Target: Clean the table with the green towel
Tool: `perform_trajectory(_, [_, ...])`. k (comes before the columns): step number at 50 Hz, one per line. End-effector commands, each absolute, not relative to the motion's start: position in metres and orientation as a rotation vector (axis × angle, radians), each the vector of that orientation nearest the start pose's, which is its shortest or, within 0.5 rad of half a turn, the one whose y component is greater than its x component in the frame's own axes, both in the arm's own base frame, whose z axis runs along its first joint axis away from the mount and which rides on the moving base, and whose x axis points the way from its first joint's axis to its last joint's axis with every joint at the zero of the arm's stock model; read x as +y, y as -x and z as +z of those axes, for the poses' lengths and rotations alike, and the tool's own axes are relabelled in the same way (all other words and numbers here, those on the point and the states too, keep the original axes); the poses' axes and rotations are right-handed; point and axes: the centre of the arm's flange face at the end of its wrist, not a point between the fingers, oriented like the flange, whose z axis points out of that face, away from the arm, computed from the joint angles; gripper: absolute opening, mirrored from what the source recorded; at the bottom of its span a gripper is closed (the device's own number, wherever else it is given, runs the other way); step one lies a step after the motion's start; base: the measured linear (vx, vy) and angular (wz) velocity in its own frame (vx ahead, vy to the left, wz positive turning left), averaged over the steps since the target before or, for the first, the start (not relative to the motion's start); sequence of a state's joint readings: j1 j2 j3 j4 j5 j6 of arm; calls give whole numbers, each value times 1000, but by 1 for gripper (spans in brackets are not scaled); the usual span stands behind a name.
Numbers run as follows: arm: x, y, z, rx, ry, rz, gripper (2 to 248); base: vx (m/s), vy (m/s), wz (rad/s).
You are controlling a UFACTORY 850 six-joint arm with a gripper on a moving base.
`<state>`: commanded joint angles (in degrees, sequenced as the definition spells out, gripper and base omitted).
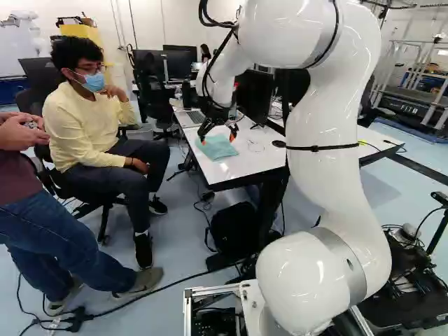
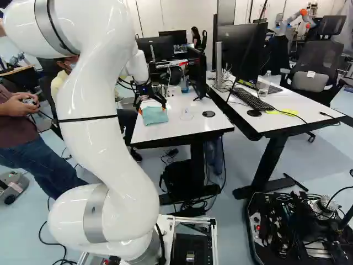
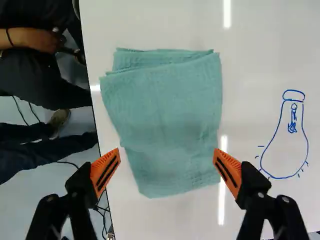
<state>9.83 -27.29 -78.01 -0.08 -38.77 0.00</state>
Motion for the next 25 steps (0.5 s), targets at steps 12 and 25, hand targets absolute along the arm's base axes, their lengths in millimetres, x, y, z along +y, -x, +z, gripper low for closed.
perform_trajectory(12, [112, -625, 469, -277, 3093, -338, 247, 0, 0, 0])
perform_trajectory(25, [117, -623, 466, -289, 3099, -288, 247, 0, 0, 0])
